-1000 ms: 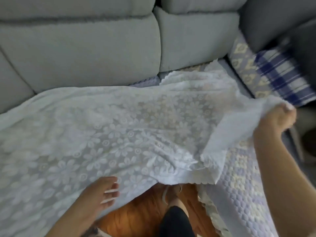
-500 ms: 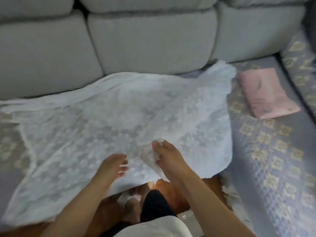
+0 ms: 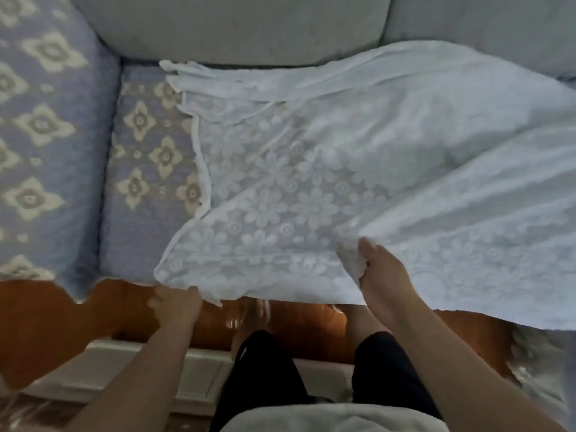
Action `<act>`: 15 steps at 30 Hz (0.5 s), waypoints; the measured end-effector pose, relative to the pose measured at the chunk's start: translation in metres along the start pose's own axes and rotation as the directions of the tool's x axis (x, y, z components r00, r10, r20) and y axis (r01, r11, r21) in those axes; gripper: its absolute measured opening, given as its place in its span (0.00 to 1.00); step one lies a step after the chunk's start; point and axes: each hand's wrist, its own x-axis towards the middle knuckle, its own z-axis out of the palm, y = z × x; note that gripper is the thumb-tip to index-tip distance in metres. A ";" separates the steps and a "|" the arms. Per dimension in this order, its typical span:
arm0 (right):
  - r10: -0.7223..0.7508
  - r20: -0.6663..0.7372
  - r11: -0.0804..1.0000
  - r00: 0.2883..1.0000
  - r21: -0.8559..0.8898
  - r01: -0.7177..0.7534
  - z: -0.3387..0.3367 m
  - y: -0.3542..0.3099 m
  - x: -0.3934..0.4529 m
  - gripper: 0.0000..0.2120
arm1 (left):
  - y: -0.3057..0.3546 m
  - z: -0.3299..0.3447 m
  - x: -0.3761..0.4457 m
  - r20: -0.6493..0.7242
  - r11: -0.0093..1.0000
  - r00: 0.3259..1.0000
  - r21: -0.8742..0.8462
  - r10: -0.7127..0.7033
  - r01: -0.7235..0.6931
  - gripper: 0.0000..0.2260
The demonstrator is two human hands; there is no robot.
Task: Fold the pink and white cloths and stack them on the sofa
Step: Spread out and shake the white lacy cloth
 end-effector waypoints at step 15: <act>-0.290 -0.409 0.926 0.865 -0.348 0.146 0.097 0.033 -0.062 0.12 | -0.031 -0.073 0.092 0.233 0.966 0.946 -0.179 0.227 -0.187 0.13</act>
